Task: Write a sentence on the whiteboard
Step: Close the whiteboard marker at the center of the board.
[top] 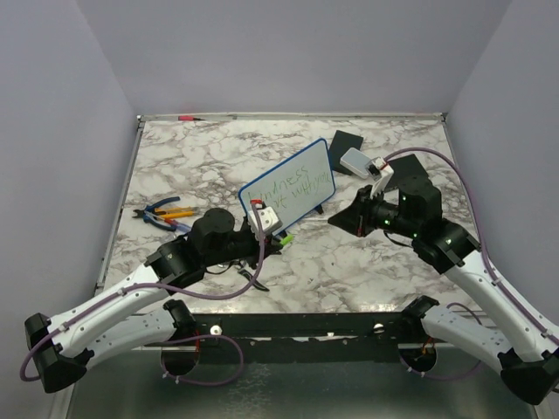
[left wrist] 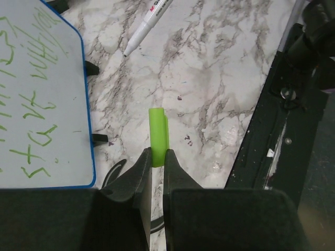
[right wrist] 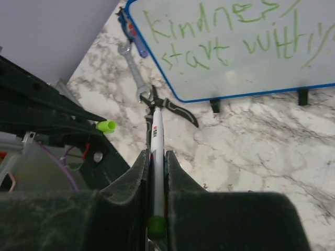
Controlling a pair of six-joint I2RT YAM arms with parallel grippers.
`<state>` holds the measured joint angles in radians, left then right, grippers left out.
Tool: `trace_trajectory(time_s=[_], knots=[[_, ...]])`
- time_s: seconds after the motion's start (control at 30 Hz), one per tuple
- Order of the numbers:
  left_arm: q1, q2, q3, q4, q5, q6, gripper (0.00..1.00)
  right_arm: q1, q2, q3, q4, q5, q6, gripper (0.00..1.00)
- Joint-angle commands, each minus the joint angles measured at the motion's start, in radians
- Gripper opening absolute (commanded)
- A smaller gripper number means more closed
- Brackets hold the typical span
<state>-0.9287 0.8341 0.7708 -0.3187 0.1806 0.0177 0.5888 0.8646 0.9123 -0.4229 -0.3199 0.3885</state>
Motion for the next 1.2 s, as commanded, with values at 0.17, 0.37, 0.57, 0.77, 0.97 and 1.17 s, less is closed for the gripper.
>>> trace_trajectory(time_s=[0.17,0.37,0.57,0.77,0.97,1.17], knots=[[0.004,-0.104,-0.036,0.003,0.201,0.027,0.0,-0.04,0.064,0.063,-0.031,-0.433,-0.032,0.01],[0.005,-0.106,-0.035,0.0,0.215,0.028,0.0,-0.04,0.089,0.068,-0.029,-0.517,-0.038,0.01],[0.005,-0.134,-0.036,-0.026,0.193,0.027,0.0,-0.04,0.061,0.096,-0.06,-0.484,-0.056,0.01],[0.004,-0.144,-0.037,-0.028,0.178,0.023,0.0,-0.04,0.057,0.112,-0.094,-0.493,-0.079,0.01],[0.004,-0.15,-0.034,-0.028,0.2,0.028,0.0,-0.04,0.069,0.104,-0.077,-0.524,-0.076,0.01],[0.004,-0.152,-0.036,-0.027,0.199,0.025,0.0,-0.039,0.077,0.096,-0.063,-0.556,-0.072,0.01]])
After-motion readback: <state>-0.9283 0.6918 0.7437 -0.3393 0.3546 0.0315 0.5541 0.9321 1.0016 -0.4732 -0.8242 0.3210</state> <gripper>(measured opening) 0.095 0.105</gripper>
